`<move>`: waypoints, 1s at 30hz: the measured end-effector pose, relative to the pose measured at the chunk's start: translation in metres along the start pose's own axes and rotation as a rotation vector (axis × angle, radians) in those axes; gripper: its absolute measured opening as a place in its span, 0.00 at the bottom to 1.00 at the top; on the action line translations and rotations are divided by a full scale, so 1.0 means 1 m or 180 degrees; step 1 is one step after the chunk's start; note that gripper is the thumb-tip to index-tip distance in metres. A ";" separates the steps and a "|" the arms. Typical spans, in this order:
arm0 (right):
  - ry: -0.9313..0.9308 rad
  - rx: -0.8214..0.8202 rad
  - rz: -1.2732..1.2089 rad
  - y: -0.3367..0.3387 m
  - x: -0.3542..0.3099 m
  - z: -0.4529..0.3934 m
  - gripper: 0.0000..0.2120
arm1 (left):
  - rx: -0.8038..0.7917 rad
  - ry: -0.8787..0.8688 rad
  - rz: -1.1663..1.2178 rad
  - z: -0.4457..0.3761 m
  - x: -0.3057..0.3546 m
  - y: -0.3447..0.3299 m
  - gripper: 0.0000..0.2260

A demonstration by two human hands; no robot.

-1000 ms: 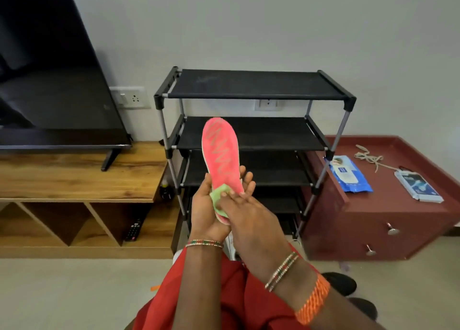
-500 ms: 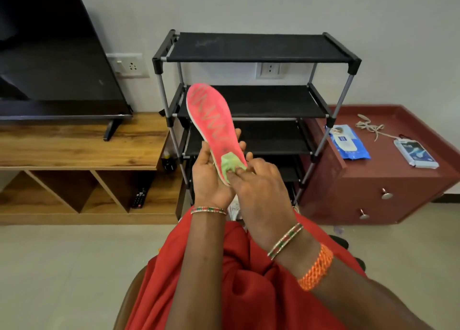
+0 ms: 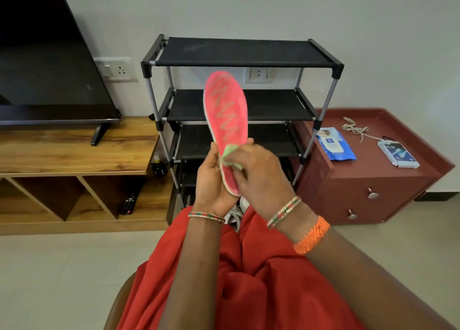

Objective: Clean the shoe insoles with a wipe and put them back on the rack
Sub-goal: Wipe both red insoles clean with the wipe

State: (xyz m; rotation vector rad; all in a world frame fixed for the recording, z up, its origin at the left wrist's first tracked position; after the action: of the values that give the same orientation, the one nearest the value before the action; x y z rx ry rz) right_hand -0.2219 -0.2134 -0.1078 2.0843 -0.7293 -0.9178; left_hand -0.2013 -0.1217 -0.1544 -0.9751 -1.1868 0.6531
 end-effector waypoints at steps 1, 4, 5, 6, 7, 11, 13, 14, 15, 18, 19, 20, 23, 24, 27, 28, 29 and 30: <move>0.0014 -0.0247 -0.0140 -0.003 -0.001 0.010 0.09 | 0.0054 0.0002 0.0064 0.000 0.000 0.006 0.25; 0.0036 -0.0614 -0.0123 -0.010 -0.002 0.026 0.08 | 0.0184 -0.0081 0.0269 -0.002 -0.002 0.015 0.24; -0.0024 -0.0528 -0.0062 -0.009 -0.002 0.023 0.07 | 0.0180 -0.0061 0.0267 -0.004 -0.003 0.013 0.25; -0.0062 -0.0367 0.0014 -0.008 -0.001 0.019 0.07 | 0.0153 -0.0011 0.0193 -0.005 -0.005 0.010 0.26; -0.0071 -0.0171 0.0106 -0.006 0.000 0.012 0.09 | 0.0108 0.0039 0.0098 -0.006 -0.007 0.006 0.26; -0.0163 0.0257 0.0374 0.001 0.008 -0.007 0.09 | 0.0040 0.0089 0.0011 -0.004 -0.010 -0.005 0.22; -0.0120 0.0119 0.0278 -0.004 0.004 0.004 0.05 | 0.0069 0.0103 -0.0004 -0.002 -0.006 -0.001 0.24; -0.0067 0.0000 0.0188 -0.007 -0.001 0.014 0.05 | 0.0109 0.0083 0.0003 0.000 -0.002 0.002 0.26; -0.0007 -0.0150 0.0087 -0.010 -0.004 0.024 0.05 | 0.0169 0.0036 0.0036 0.000 0.001 0.006 0.27; 0.0099 -0.0410 -0.0151 -0.010 -0.004 0.030 0.08 | 0.0287 -0.0068 0.0114 -0.002 0.005 0.008 0.26; 0.0066 -0.0322 -0.0176 -0.008 0.000 0.024 0.09 | 0.0266 -0.0023 0.0063 -0.003 0.003 0.004 0.26; 0.0003 -0.0203 -0.0144 -0.006 0.003 0.016 0.10 | 0.0223 0.0034 -0.0002 -0.003 0.000 -0.001 0.26; -0.0167 0.0043 -0.0020 -0.005 0.009 -0.003 0.07 | 0.0171 0.0041 -0.0013 -0.004 -0.007 -0.007 0.24; -0.0168 0.0064 -0.0080 -0.007 0.008 -0.003 0.07 | 0.0163 0.0020 -0.0008 -0.003 -0.006 -0.006 0.24; -0.0120 -0.0190 -0.0592 -0.017 0.004 0.011 0.10 | 0.0200 0.0021 -0.0096 0.002 -0.002 0.002 0.28; -0.0081 -0.0310 -0.0718 -0.020 0.002 0.019 0.09 | 0.0278 -0.0009 -0.0064 0.003 -0.001 0.006 0.29; -0.0046 -0.0393 -0.0769 -0.022 0.001 0.026 0.09 | 0.0339 -0.0038 0.0004 0.003 -0.001 0.010 0.29; -0.0039 -0.0451 -0.0756 -0.022 0.001 0.029 0.09 | 0.0378 -0.0060 0.0074 0.001 -0.001 0.013 0.29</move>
State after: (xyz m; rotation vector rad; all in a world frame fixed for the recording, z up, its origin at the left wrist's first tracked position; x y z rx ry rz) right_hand -0.2396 -0.2130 -0.1396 2.0692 -0.4146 -1.0798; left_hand -0.2018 -0.1161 -0.1663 -0.8856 -1.1415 0.7442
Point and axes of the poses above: each hand's wrist, its own z-axis away from the middle knuckle, its own y-axis out of the back of the hand, x = y × z, the point moved 1 cm from there along -z, towards the middle knuckle, and after that the axes turned 1 degree about -x, right-handed, at the moved point
